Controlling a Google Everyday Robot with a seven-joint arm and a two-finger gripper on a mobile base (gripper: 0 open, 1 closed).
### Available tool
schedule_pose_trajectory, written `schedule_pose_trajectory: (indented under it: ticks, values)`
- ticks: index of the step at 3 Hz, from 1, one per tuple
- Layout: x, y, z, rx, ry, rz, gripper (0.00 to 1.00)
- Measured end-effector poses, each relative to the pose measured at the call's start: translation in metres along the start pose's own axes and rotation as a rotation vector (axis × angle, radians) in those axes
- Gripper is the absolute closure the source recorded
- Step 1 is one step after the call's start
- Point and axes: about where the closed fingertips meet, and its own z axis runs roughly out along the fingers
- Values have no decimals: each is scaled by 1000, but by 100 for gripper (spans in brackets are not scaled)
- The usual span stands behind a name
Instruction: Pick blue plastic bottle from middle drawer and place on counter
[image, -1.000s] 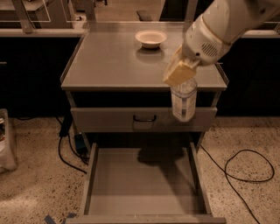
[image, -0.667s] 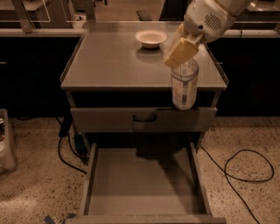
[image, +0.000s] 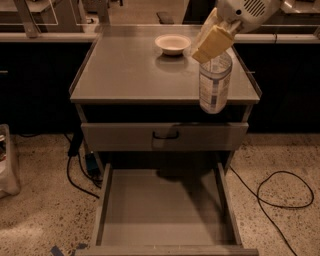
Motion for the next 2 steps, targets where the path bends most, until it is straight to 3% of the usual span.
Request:
schedule_pose_trajectory:
  ticks: [1,2]
  values:
    - [-5,-9,5,-12,-12,-17,100]
    - [-19,-33,22,-41,-17,-65,100]
